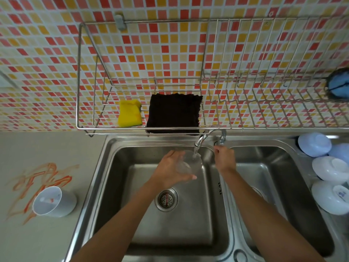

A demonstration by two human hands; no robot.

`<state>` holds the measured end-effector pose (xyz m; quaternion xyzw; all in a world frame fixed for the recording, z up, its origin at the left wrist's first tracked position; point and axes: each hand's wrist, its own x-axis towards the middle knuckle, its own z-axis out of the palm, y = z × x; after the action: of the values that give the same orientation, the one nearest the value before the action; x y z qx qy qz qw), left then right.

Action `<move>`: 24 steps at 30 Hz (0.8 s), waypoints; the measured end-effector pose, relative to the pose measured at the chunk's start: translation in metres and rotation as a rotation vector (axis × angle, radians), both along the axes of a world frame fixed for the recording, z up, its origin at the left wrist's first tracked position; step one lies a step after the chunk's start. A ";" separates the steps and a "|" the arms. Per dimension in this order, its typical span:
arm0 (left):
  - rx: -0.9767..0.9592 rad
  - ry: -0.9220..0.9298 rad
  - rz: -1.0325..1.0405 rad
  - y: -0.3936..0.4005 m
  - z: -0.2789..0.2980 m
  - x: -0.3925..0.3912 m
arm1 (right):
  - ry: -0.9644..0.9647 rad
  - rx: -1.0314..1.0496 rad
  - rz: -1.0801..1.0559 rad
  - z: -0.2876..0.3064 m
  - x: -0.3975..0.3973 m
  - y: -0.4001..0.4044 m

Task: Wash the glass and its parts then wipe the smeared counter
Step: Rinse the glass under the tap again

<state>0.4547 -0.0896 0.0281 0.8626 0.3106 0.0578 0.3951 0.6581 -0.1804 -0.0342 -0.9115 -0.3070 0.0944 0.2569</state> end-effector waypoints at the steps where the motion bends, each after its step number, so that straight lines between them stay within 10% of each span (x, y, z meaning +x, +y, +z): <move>1: -0.011 -0.003 0.001 0.000 0.000 0.003 | -0.005 -0.002 0.004 0.000 0.000 0.000; 24: -0.075 -0.270 0.091 -0.005 -0.010 0.008 | 0.023 0.156 -0.184 -0.011 -0.004 -0.004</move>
<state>0.4630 -0.0942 0.0185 0.8165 0.2954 0.1797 0.4623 0.6541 -0.1847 -0.0453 -0.9119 -0.2255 0.0569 0.3380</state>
